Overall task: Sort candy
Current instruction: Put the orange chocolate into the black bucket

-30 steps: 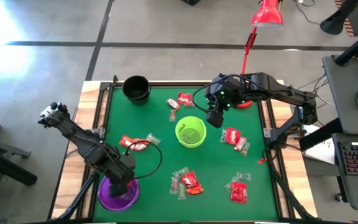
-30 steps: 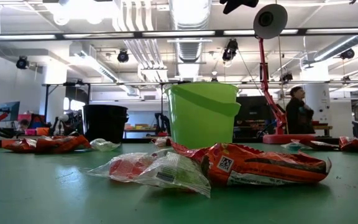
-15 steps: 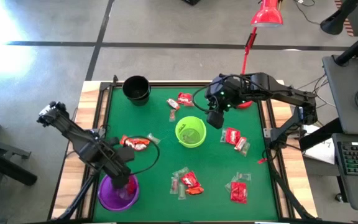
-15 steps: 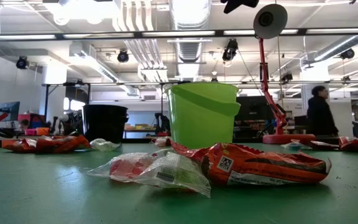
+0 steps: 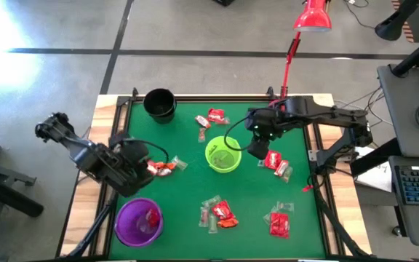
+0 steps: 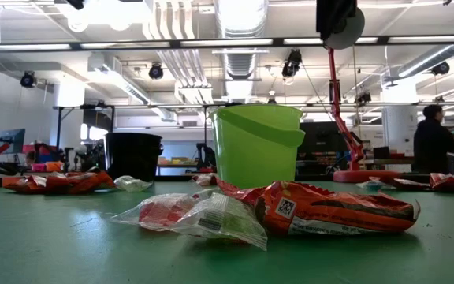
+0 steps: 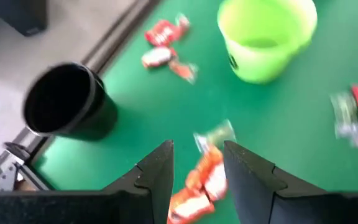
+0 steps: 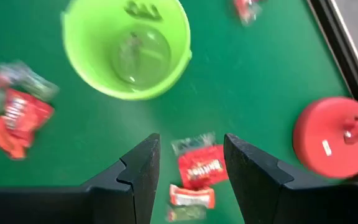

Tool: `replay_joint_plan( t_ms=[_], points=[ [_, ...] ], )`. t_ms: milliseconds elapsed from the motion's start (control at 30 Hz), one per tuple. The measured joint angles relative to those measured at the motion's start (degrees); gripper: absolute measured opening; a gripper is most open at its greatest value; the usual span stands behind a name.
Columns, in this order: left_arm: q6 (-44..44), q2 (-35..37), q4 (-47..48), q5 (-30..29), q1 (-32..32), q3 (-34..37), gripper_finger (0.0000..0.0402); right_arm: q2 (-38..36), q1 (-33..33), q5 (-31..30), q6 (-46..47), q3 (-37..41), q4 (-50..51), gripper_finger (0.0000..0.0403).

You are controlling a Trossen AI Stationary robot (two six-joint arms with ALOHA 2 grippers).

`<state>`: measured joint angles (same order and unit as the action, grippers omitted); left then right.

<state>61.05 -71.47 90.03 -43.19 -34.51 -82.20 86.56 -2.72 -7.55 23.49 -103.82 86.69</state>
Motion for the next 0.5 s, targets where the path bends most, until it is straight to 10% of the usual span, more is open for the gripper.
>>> replay_joint_plan(
  t_ms=[500],
  points=[
    [-6.1,11.4,0.0,-8.8,11.4,0.7,0.0122,0.0,0.0,-1.6,18.3,12.5,-0.3,0.0169]
  ],
)
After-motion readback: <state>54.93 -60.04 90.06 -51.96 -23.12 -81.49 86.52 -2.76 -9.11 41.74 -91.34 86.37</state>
